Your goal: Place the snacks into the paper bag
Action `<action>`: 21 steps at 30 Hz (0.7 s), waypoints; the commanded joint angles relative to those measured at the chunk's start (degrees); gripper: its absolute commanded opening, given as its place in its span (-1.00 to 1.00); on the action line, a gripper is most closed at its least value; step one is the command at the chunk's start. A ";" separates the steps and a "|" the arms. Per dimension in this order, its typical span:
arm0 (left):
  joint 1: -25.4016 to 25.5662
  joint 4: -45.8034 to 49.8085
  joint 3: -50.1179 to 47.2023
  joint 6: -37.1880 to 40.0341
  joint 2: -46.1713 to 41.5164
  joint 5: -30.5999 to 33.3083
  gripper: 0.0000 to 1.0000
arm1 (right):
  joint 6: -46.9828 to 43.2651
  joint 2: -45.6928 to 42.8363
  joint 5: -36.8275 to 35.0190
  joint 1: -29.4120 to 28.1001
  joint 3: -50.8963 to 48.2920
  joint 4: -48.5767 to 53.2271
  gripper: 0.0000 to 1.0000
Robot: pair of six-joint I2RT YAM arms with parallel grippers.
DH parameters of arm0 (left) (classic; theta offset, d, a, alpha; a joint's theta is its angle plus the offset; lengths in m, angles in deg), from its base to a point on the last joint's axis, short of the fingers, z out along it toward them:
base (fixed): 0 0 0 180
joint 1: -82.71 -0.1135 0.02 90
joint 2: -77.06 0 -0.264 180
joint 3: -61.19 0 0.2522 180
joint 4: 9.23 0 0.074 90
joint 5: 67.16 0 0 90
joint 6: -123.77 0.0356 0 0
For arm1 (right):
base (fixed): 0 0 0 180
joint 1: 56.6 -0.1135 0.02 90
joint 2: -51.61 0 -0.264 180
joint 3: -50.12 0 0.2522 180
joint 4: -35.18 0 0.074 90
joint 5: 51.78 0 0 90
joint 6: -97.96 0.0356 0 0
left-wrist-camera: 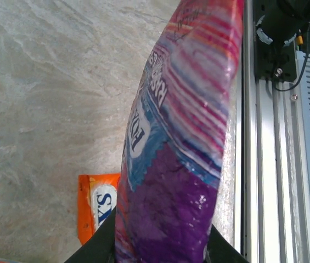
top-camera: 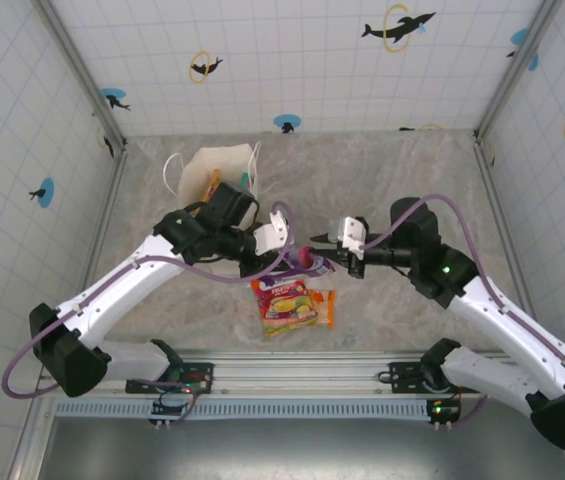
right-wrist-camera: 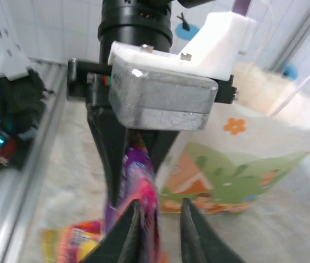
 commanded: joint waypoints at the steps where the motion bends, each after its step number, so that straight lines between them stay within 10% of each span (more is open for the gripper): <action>1: 0.43 -3.27 0.99 -5.08 -1.93 0.45 -0.81 | 3.50 -4.13 -8.37 0.15 -3.98 -10.35 -0.26; 21: 0.43 -43.21 -5.57 -29.87 -19.24 30.08 -0.92 | 15.06 -10.95 -20.95 2.90 -16.48 -24.67 -0.03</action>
